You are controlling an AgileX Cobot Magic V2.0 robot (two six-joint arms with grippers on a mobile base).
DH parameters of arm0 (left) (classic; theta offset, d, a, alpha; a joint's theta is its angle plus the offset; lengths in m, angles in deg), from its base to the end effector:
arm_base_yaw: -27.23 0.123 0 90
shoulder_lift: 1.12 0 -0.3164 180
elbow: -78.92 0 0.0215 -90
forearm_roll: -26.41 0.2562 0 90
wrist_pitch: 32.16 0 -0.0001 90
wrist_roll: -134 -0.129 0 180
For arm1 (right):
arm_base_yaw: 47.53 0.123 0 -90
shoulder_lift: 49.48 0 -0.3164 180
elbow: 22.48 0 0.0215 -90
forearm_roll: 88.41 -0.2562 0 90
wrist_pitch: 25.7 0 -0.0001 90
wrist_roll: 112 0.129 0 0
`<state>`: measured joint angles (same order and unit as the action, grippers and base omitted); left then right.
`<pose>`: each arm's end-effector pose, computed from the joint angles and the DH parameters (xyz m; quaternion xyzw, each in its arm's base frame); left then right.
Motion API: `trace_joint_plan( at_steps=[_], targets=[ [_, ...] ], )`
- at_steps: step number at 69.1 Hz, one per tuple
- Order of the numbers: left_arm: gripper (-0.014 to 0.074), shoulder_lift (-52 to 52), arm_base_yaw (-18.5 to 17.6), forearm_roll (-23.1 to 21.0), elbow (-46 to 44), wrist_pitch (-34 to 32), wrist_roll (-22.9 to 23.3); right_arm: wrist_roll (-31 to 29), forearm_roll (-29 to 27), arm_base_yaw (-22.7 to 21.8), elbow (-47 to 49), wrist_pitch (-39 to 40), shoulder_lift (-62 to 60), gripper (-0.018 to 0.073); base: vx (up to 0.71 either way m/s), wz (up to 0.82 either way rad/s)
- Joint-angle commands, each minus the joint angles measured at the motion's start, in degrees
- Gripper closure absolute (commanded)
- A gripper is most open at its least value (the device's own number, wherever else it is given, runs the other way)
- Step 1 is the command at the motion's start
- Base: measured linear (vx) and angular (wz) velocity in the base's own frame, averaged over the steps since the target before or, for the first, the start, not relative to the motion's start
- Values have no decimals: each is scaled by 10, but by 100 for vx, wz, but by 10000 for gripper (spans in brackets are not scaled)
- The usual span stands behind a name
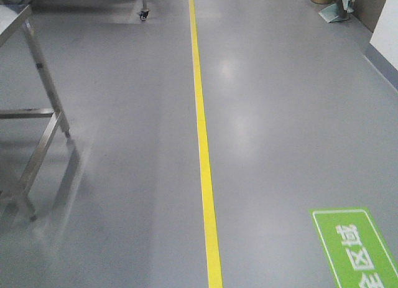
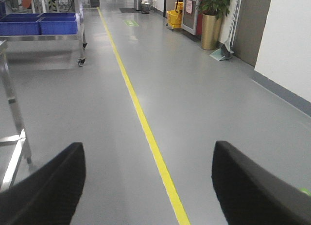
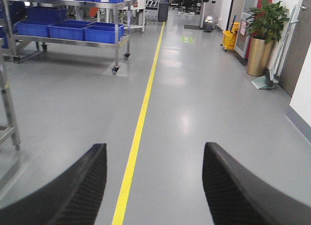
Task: Move and align brake pads A on conveyor
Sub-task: 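Drive the base away from the belt across the floor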
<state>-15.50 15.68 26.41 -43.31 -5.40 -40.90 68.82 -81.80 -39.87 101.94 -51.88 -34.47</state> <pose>0.0570 -0.0117 0.2805 0.0427 0.7587 -0.0941 0.6432 0.0572 0.0011 0.2954 -0.0663 0.7438 -0.0042 0.6651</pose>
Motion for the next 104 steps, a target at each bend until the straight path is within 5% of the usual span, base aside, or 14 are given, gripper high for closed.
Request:
trace_joint_plan(
  at_steps=[1, 104],
  targets=[
    [84, -9, -1, -5, -13, -43, 0, 0, 6, 0, 14, 43, 7, 144, 78, -12],
    [84, -9, -1, -5, -13, -39, 0, 0, 6, 0, 14, 43, 7, 144, 71, 7]
  ],
)
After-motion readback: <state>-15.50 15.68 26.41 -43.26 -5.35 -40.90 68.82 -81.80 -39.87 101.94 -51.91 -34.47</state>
